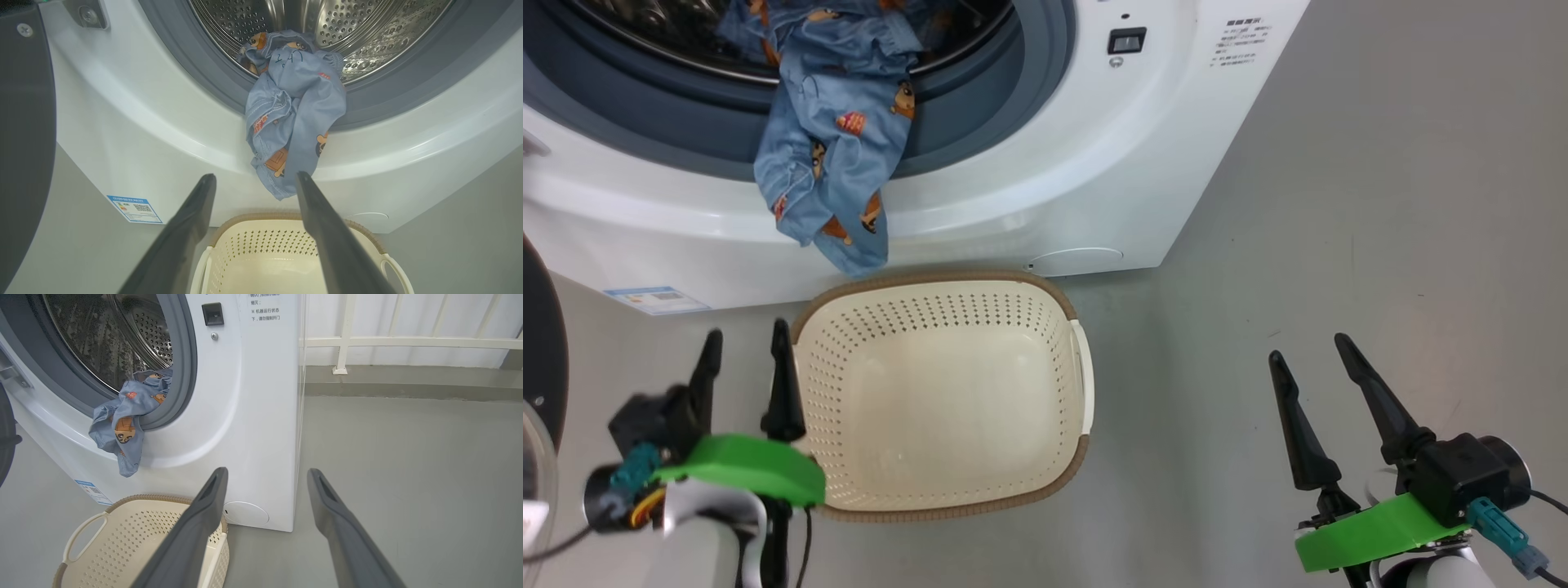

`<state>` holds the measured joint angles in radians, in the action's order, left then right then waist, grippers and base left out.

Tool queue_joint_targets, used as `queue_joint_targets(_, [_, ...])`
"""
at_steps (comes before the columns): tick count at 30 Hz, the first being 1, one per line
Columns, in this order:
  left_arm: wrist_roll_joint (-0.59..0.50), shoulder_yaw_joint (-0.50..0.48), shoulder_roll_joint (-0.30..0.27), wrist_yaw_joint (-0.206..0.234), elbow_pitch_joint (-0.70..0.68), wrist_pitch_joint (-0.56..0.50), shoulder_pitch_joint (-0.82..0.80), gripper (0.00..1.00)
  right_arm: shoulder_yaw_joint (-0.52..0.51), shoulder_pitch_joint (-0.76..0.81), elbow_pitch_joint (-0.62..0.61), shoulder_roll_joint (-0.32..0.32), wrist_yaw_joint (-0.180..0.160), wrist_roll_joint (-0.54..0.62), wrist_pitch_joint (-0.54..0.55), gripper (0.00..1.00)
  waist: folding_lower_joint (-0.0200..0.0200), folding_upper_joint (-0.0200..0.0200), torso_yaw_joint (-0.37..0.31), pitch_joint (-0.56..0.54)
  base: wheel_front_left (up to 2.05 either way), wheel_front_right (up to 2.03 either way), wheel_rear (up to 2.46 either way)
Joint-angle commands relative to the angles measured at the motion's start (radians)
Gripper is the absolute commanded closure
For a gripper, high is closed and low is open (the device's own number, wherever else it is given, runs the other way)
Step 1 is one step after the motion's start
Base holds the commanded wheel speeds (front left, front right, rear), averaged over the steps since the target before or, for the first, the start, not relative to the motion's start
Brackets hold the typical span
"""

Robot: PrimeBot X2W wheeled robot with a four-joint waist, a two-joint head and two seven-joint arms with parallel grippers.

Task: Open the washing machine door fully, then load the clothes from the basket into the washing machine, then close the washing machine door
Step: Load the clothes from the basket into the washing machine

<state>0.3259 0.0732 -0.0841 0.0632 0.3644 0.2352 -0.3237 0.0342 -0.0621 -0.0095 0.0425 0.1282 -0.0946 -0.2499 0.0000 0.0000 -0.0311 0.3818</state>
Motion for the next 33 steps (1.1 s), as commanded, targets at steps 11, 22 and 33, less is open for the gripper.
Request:
queue_joint_targets(11, [0.008,-0.024,-0.03,0.055,-0.303,-0.112,0.184,0.0,0.014,-0.018,-0.029,0.008,0.003,0.029,-0.012,0.0,0.0,0.0,-0.003,0.009,0.0,0.0,0.0])
queue_joint_targets(22, [0.003,-0.027,-0.055,0.079,-0.39,-0.166,0.217,0.0,0.026,-0.039,0.054,0.008,0.003,0.028,-0.012,0.0,0.0,0.0,-0.045,0.013,0.0,0.0,0.0])
queue_joint_targets(33, [0.021,-0.04,-0.088,0.061,-0.345,-0.178,0.11,0.0,0.062,-0.061,0.078,0.008,0.003,-0.01,-0.012,0.0,0.0,0.0,-0.115,0.04,0.0,0.0,0.0])
